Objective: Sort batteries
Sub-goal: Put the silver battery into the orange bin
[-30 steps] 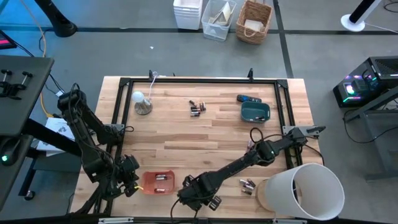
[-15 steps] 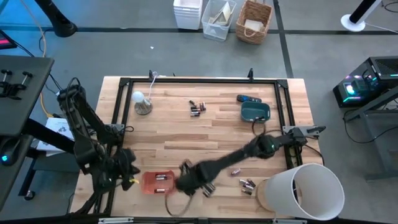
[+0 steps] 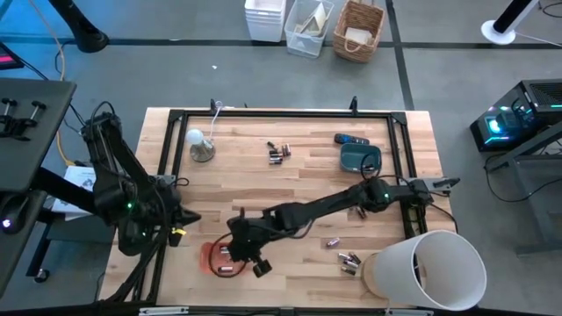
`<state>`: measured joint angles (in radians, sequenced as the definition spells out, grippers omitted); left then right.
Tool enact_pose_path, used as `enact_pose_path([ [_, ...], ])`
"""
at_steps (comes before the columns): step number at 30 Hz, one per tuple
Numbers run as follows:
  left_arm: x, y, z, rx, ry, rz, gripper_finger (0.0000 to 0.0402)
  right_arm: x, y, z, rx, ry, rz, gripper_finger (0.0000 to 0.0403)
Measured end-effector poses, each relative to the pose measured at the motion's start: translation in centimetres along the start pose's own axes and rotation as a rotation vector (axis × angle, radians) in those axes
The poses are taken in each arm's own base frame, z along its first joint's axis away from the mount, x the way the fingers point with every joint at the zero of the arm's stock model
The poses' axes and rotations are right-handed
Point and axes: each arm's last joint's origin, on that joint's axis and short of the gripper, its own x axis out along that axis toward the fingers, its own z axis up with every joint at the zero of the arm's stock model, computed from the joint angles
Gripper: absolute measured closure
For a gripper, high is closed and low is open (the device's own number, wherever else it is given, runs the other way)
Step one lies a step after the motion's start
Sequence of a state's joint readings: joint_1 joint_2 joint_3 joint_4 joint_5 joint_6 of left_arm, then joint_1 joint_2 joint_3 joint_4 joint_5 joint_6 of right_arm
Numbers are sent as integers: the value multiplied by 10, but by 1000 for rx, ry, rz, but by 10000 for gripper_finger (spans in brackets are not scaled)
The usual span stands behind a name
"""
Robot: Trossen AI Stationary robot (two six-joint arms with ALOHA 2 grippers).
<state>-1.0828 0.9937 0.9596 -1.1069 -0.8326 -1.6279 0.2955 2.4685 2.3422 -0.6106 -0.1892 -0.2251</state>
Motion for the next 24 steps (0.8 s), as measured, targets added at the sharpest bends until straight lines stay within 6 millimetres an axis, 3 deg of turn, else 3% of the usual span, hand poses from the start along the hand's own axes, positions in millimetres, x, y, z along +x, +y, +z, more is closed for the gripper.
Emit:
enact_pose_path([
  [3, 0, 1, 2, -2, -5, 3, 401, 14, -5, -10, 22, 7, -8, 338],
  [9, 3, 1, 5, 58, -11, 18, 401, 22, -7, -14, 121, 7, -8, 213],
  [12, 4, 1, 6, 69, -9, 21, 401, 24, -8, -18, 113, 36, -27, 170],
  [16, 3, 2, 7, 71, -14, 16, 401, -17, -17, -10, 96, 165, -227, 155],
  [18, 2, 3, 9, 82, -32, 15, 401, -42, -29, -13, 177, 245, -272, 156],
  [24, 5, 7, 21, 49, -113, 42, 401, -111, -82, -51, 413, 570, -322, 176],
])
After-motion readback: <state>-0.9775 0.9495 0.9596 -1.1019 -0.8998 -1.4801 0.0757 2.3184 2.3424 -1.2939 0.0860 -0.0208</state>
